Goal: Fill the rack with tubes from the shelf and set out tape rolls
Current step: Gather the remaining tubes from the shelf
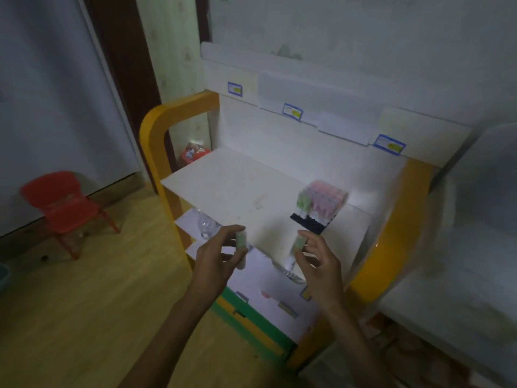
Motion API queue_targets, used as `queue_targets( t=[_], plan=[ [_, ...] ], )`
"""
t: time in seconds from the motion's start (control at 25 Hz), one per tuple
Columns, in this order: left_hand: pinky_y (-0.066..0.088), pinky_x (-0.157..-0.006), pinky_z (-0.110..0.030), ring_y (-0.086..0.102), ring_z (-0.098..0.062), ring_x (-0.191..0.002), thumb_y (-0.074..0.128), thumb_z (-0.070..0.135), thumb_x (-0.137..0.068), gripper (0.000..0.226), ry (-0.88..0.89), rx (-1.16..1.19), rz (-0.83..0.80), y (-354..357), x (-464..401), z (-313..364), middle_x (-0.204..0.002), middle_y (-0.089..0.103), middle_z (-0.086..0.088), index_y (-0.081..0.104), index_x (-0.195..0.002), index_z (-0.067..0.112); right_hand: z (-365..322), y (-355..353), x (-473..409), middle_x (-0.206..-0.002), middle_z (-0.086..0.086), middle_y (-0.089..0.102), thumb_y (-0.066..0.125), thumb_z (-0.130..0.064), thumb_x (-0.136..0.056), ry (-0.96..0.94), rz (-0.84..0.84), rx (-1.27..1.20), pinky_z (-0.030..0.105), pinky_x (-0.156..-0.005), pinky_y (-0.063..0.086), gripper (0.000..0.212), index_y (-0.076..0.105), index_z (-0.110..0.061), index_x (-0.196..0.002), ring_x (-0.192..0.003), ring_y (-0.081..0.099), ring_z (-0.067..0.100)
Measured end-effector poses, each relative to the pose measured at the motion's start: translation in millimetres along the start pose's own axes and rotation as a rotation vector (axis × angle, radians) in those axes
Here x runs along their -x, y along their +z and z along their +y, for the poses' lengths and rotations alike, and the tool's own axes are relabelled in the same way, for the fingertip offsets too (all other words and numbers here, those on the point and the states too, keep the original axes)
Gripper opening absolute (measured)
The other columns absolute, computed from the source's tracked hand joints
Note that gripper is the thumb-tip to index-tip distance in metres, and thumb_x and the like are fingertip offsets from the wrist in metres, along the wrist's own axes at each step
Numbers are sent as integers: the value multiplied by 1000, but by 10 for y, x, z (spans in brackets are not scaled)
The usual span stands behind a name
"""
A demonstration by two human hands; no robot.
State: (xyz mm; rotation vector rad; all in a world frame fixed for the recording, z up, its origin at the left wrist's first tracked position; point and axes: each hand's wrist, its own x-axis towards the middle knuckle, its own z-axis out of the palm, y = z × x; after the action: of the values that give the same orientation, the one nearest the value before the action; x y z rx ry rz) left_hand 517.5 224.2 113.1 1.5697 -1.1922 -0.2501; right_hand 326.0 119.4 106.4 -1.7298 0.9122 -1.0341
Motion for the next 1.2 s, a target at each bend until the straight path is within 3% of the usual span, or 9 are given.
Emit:
queue_targets(
  t=[0.16,0.32,0.52,0.68,0.8,0.88,0.96,1.2],
  plan=[
    [55,-65,-17,63,-4,-92,71,4,-83,41,40,56,-121,237,-517,-176,-99,64,4,57,-114,26,196,65,-242,-106,-14,67,68,1,-85,44,147,6,19,-76,54,48,58,-38,-112,-93,64,0],
    [58,-69,-25,65,-9,-90,74,2,-81,42,105,89,-232,594,-1086,-391,-99,66,2,60,-113,25,449,83,-574,-104,-13,68,68,2,-85,74,316,-17,23,-74,56,41,60,-24,-116,-90,66,4],
    [56,-80,-27,64,-5,-92,76,9,-81,36,202,116,-365,1128,-1764,-469,-103,65,10,61,-112,20,561,-26,-972,-100,-19,63,68,-2,-85,81,453,30,10,-73,51,39,57,-35,-104,-91,62,-8],
    [51,-87,-32,60,-11,-101,73,24,-83,28,312,112,-438,1499,-2059,-566,-111,64,11,65,-109,19,673,-87,-1085,-107,-8,64,68,-4,-86,150,520,30,10,-73,51,34,59,-26,-110,-92,62,-7],
    [46,-90,-25,55,-11,-102,72,20,-82,29,414,124,-479,1702,-2152,-627,-108,56,19,62,-109,27,677,-91,-1125,-105,-19,65,69,-7,-86,171,588,20,12,-74,51,34,59,-31,-108,-93,63,-3],
    [43,-86,-20,51,-12,-99,71,13,-83,33,529,102,-497,1802,-2179,-666,-110,52,12,56,-108,27,676,-79,-1137,-104,-30,63,68,-8,-86,175,621,36,12,-74,51,36,58,-35,-107,-94,62,-3],
    [43,-81,-29,51,-17,-98,68,19,-84,26,615,90,-501,1885,-2208,-742,-106,57,5,56,-107,23,679,-59,-1122,-105,-35,60,67,-6,-87,194,655,65,13,-75,51,39,58,-38,-108,-95,62,-2],
    [43,-82,-35,56,-26,-96,69,18,-83,11,920,35,-495,1994,-2315,-940,-96,67,-7,68,-88,8,686,59,-1095,-113,-17,61,65,-5,-88,243,761,127,16,-78,52,42,57,-39,-111,-98,62,0]
  ],
)
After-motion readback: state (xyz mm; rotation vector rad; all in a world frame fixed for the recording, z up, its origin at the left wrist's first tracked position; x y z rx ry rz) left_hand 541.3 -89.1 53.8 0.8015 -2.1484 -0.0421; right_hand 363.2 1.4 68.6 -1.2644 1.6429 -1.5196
